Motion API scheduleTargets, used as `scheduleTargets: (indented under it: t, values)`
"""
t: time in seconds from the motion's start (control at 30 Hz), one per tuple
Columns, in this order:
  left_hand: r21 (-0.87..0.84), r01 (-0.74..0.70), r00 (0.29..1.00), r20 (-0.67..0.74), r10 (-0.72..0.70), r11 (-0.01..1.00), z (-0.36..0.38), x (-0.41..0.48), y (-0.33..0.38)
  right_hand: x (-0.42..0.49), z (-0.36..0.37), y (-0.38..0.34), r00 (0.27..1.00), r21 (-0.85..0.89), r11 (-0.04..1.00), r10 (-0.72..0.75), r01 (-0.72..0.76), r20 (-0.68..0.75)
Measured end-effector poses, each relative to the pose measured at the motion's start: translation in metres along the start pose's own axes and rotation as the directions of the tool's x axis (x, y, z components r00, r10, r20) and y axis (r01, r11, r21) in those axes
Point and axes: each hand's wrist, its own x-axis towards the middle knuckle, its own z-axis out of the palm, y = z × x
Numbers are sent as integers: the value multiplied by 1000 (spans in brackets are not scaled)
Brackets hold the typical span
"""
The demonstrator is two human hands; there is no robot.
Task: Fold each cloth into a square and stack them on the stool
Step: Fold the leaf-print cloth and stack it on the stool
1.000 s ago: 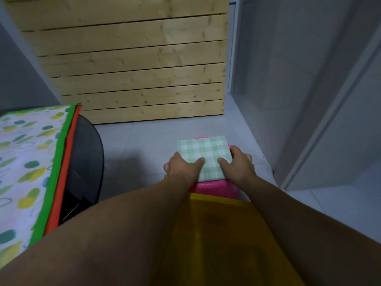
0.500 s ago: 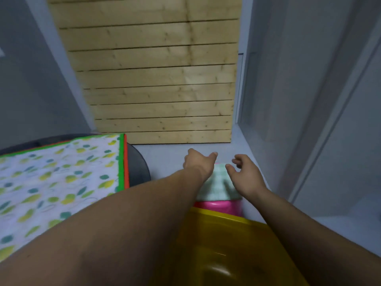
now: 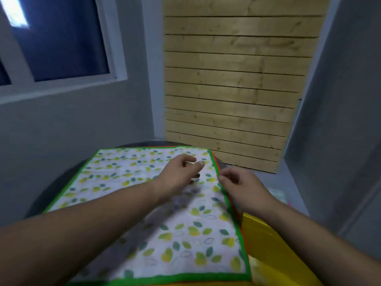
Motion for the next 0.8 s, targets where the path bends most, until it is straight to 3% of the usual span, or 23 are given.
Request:
scheduleTargets:
  t: [0.17, 0.33, 0.4, 0.53, 0.8]
  values:
    - [429, -140, 987, 133, 91, 892, -100, -76, -33, -34, 68, -71, 919, -115, 980, -109, 164, 380]
    - [650, -249, 962, 252, 105, 718, -148, -122, -53, -59, 108, -95, 827, -207, 939, -122, 276, 549]
    - [670, -290, 947, 302, 106, 684, -156, -134, -62, -67, 115, -92, 813, -211, 930, -134, 301, 567]
    - [594, -329, 927, 352, 130, 734, -163, -150, -85, -76, 128, -77, 812, -135, 949, -166, 286, 559]
    - [535, -329, 928, 336, 161, 778, -167, -162, -114, -92, 148, -67, 820, -194, 934, -148, 299, 553]
